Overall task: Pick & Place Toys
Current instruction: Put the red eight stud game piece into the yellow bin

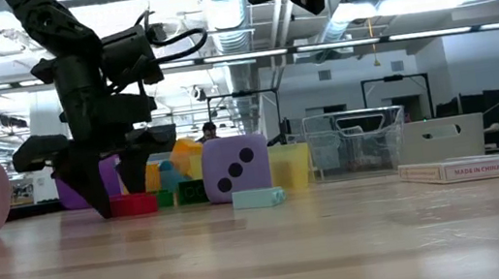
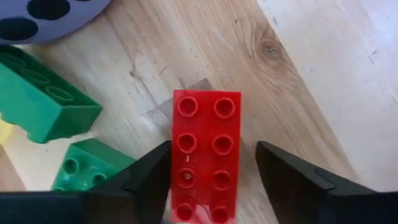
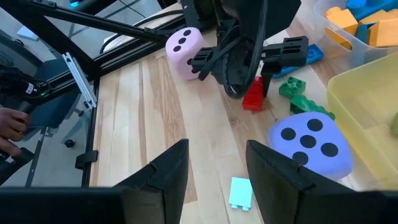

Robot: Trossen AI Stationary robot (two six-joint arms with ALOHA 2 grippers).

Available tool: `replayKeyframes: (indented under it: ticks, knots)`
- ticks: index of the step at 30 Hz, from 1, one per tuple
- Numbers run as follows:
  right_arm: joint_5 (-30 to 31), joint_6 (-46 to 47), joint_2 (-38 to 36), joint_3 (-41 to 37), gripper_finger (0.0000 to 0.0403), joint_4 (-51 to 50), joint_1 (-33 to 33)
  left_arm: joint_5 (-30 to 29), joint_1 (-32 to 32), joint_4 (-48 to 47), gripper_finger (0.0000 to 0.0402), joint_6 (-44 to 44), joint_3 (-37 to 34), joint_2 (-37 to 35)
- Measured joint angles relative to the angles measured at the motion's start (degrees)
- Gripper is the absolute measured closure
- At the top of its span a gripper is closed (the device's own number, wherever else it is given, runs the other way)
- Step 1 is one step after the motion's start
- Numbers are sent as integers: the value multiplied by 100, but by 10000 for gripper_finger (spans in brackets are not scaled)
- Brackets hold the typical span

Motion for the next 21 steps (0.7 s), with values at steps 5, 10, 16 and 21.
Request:
replayKeyframes:
  ticks: [5,10,16,21]
  knots:
    - [0,-1,0,0,249,36,0,12,-2,13,264,-362,-3,2]
    - [1,-3,0,0,249,164,0,-28,-3,52,283,-800,-4,-33]
    - [1,-5,0,0,249,160,-7,-28,-97,100,274,-1033,-9,-392]
    - [0,-5,0,0,249,179,-7,-28,-202,443,274,-1074,-7,-1073]
